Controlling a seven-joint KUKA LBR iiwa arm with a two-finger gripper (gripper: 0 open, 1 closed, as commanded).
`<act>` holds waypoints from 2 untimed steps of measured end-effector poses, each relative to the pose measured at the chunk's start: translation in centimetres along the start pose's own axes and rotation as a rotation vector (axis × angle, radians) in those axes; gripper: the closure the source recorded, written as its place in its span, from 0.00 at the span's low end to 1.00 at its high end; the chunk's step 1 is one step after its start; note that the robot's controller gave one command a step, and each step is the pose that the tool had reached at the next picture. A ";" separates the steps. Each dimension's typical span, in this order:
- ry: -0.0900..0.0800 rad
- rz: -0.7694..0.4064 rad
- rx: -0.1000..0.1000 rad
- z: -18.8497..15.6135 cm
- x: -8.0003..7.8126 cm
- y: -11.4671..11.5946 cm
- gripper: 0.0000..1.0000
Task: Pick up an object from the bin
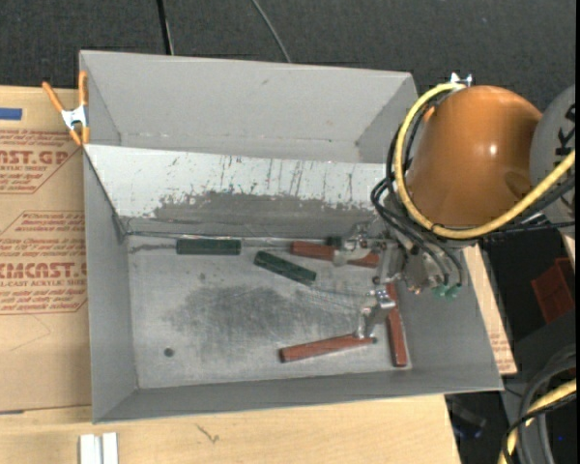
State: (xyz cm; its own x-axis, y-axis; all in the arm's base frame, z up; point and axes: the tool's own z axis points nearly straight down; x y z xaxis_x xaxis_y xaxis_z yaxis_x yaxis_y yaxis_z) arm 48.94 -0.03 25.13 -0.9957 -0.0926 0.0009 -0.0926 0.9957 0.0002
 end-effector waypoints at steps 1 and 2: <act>0.000 0.000 0.000 0.0 0.0 0.0 0.00; -0.008 -0.068 0.001 5.0 -0.2 -1.8 0.00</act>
Offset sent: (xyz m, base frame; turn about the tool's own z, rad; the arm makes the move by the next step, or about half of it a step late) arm 0.0040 -0.0300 -0.0838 -0.1055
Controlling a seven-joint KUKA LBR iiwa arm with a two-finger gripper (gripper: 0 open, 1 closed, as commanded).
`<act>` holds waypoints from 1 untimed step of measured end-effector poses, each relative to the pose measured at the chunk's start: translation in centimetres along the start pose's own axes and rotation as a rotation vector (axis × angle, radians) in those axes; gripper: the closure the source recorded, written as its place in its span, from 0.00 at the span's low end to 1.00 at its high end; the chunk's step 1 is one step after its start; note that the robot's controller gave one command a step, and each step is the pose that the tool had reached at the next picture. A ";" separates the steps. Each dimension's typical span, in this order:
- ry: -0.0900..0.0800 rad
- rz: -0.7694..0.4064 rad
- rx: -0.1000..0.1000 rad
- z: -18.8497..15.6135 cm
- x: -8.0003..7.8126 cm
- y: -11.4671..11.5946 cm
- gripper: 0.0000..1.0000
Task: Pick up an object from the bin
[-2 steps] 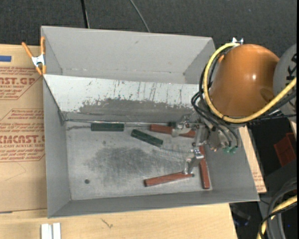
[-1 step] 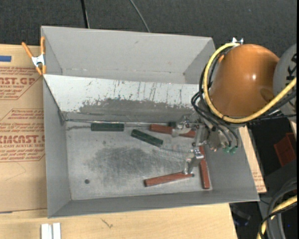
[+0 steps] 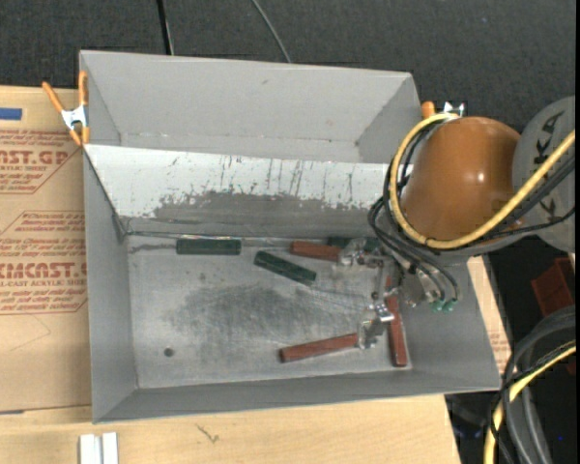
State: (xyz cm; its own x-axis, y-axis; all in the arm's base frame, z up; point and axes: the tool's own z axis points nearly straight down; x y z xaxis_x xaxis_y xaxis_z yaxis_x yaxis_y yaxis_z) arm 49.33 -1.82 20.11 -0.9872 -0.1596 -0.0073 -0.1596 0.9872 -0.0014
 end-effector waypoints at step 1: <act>0.005 -0.036 0.000 2.0 0.3 -0.4 0.00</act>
Offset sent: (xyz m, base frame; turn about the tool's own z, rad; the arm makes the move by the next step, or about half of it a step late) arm -0.0098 0.0087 0.0066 -0.2280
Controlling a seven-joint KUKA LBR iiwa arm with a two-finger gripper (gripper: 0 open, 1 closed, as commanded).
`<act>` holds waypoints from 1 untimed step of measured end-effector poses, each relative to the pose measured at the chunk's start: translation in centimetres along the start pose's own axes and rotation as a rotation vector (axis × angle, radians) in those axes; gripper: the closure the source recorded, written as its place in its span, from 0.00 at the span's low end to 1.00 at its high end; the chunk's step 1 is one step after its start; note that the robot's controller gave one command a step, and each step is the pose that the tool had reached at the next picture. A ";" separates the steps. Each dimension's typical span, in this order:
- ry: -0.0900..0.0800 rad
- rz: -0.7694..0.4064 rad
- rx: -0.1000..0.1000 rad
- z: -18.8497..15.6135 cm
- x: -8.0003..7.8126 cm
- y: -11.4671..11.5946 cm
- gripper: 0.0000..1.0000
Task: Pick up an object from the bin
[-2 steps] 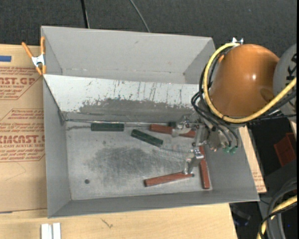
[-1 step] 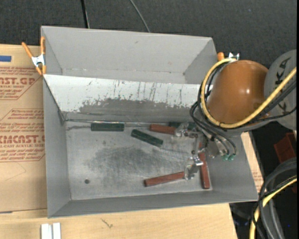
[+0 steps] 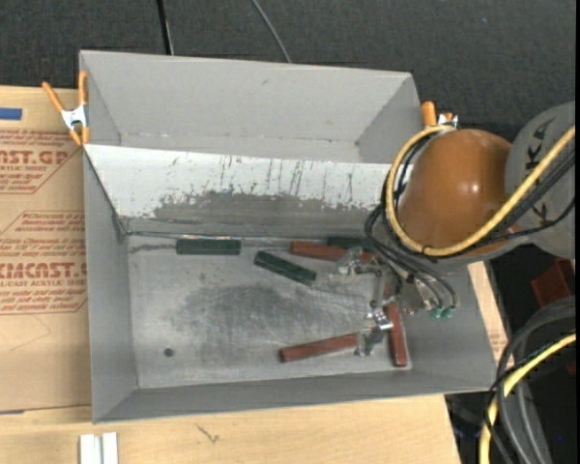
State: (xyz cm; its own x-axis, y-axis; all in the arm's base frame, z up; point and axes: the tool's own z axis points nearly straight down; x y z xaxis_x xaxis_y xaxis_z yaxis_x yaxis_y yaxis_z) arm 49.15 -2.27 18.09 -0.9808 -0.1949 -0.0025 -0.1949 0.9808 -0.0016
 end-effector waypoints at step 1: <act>0.007 -0.120 -0.004 1.1 0.3 0.6 0.00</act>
Offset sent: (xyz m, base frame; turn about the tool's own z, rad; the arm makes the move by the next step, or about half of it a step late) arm 0.0185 -0.0169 -0.1005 -0.3224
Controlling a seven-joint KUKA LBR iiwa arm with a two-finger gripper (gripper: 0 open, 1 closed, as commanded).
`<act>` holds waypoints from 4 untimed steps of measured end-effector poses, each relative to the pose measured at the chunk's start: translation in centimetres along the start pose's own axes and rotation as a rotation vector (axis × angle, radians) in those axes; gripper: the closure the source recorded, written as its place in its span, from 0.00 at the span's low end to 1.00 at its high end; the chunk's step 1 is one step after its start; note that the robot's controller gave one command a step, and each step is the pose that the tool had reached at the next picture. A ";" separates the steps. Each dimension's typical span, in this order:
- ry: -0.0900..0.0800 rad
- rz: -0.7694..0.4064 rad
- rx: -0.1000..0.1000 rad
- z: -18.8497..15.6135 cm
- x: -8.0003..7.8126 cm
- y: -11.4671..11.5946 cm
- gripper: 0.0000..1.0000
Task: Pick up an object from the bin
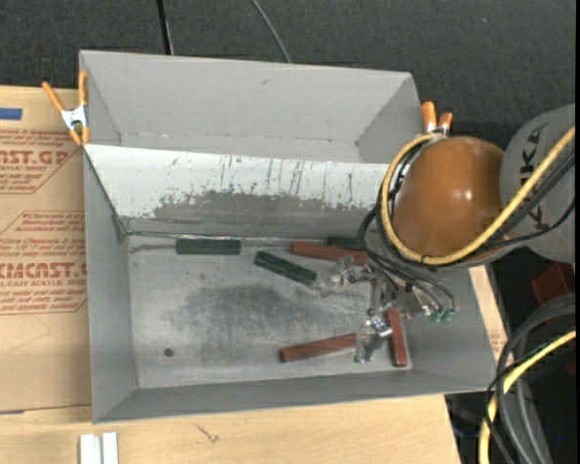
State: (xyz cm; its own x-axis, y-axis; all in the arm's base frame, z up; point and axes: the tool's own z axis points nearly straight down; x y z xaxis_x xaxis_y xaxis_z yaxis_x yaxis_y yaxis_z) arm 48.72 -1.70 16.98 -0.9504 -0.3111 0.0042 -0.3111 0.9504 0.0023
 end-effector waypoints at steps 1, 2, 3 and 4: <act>-0.003 -0.201 0.002 9.0 -1.5 -2.8 1.00; -0.003 -0.201 0.001 9.0 -1.5 -2.8 1.00; -0.007 -0.291 0.003 -5.5 -1.8 -2.5 1.00; -0.006 -0.291 0.002 -5.5 -1.8 -2.5 0.00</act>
Offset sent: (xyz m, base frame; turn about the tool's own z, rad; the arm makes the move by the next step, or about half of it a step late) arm 0.0000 0.0000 0.0000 0.0000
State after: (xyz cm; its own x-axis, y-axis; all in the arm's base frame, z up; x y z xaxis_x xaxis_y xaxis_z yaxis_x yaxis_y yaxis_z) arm 51.22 -3.49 22.43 -0.8213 -0.5705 -0.0026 -0.5705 0.8213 0.0003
